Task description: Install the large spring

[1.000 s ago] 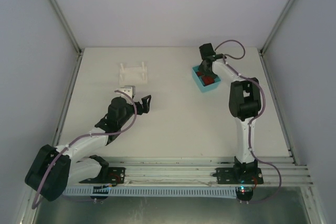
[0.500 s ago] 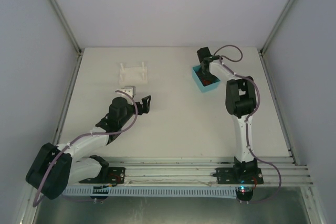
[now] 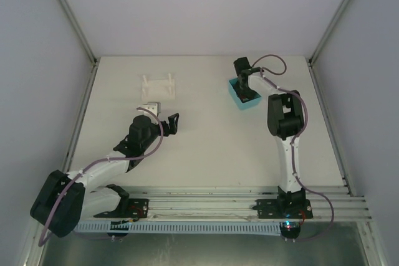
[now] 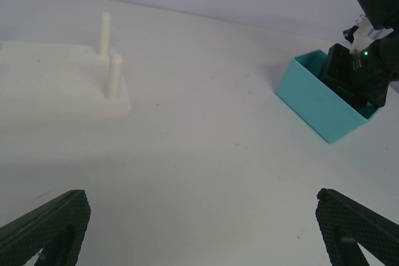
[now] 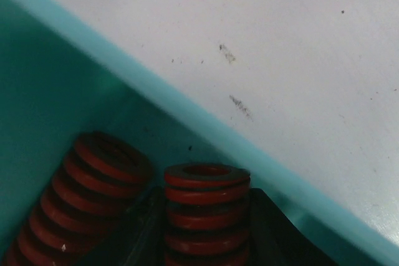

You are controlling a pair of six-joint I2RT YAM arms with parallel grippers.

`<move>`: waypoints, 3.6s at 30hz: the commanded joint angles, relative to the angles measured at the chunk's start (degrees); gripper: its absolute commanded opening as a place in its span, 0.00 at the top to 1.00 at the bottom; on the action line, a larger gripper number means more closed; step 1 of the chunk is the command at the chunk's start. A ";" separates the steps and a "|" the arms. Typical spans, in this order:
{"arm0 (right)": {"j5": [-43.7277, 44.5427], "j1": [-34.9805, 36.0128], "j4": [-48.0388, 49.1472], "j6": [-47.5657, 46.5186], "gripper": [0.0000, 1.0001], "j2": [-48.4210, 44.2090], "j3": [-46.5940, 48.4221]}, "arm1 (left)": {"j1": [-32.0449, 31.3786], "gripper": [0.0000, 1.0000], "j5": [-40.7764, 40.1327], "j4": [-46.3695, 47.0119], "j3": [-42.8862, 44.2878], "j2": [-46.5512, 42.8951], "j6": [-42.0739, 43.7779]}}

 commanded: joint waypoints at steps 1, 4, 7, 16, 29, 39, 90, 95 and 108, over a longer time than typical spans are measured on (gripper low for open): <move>-1.87 0.12 4.42 -3.09 0.76 -4.82 -3.99 | -0.34 0.01 -0.62 -0.72 0.42 -0.96 0.65; -2.08 0.12 6.97 -4.89 0.78 -8.28 -5.92 | -0.40 0.01 -0.75 -0.76 0.39 -1.00 0.68; -1.98 0.03 8.35 -7.08 0.80 -11.25 -7.21 | -0.43 0.01 -0.95 -0.90 0.45 -1.23 0.62; -3.14 0.01 12.20 -12.01 0.82 -15.97 -11.56 | -0.80 0.01 -2.22 -1.20 0.34 -2.00 0.24; -13.25 1.97 27.50 -31.94 0.83 -34.29 -27.69 | -0.78 0.01 -9.51 -1.94 -0.11 -1.96 -3.16; -22.91 12.19 47.06 -45.69 0.84 -53.79 -53.29 | -0.80 0.12 -0.86 0.35 -0.47 -3.46 -1.94; -21.34 34.68 83.81 -71.61 0.88 -60.88 -82.14 | -11.77 0.79 31.29 -22.99 21.55 6.50 -2.27; -19.21 34.66 81.67 -72.10 0.67 -60.16 -80.80 | -11.77 1.00 31.30 -23.66 21.81 5.60 -2.20; -3.31 34.67 54.82 -56.43 0.01 -70.33 -75.87 | -9.21 1.00 10.55 -33.62 28.61 3.46 1.48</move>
